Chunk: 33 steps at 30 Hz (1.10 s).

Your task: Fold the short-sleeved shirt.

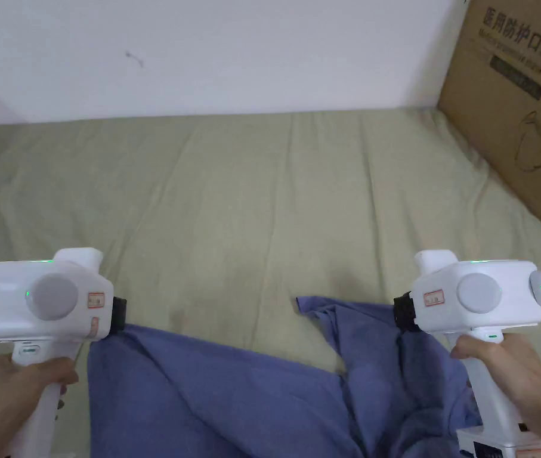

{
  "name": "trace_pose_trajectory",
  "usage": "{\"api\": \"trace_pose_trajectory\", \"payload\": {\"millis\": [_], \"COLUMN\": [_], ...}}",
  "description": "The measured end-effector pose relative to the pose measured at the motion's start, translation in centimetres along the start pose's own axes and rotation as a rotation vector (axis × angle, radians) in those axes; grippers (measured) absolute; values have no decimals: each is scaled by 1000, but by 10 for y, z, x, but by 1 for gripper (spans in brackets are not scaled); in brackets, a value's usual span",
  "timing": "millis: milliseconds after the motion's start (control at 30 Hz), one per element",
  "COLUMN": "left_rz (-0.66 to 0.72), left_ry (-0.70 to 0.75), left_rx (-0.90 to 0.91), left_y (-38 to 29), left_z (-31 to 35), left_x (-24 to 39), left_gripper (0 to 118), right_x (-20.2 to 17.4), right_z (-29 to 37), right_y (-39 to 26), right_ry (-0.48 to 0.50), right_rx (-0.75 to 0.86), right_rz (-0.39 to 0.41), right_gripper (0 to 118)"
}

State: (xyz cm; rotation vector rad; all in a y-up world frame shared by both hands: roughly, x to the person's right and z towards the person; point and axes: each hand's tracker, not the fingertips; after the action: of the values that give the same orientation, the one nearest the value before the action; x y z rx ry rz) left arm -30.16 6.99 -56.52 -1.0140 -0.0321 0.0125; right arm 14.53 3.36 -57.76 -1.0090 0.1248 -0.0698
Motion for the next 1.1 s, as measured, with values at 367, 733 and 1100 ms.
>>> {"api": "trace_pose_trajectory", "payload": {"millis": [367, 733, 1100], "left_rz": [-6, -29, -17], "left_ry": [68, 153, 220], "left_rx": [217, 441, 539], "left_y": [6, 46, 134], "left_z": [132, 249, 279], "left_x": [-6, -10, -25], "left_gripper": [2, 1, 2], "right_x": [35, 48, 25], "right_z": [176, 304, 328], "right_y": [33, 70, 164], "right_ry": [-17, -69, -84], "right_rx": [307, 528, 606], "right_rz": [-101, -145, -136], "right_gripper": [2, 2, 2]}}
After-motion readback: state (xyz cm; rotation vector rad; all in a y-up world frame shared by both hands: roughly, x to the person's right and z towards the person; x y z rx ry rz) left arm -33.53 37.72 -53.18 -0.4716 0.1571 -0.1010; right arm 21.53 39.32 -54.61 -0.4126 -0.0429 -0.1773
